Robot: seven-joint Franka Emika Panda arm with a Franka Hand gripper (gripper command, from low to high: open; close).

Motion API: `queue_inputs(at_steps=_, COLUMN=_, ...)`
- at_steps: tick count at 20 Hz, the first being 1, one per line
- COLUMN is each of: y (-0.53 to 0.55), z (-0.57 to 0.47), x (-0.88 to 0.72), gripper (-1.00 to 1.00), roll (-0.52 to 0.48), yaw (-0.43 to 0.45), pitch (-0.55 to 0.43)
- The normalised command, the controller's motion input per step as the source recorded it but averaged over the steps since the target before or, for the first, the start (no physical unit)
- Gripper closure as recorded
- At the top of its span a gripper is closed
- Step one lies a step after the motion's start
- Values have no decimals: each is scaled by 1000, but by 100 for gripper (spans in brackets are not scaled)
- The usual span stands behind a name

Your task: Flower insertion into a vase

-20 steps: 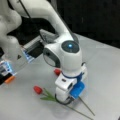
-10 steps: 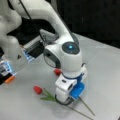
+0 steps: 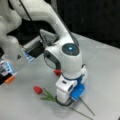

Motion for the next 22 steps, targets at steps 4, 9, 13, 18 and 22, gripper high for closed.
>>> queue_inputs(at_steps=4, y=63, z=18, x=131, gripper=100, roll=-49, yaw=-14, pitch=29)
queue_inputs(at_steps=9, y=107, z=26, x=108, gripper=100, roll=-43, yaw=-24, pitch=8)
queue_inputs(at_steps=13, y=98, z=32, x=97, gripper=100, roll=-30, yaw=-27, pitch=-8)
queue_inputs(at_steps=18, y=163, z=170, x=-12, gripper=100, roll=37, yaw=-16, pitch=-12)
queue_inputs(at_steps=22, y=139, z=327, x=-176, gripper=100, roll=48, yaw=-55, pitch=25)
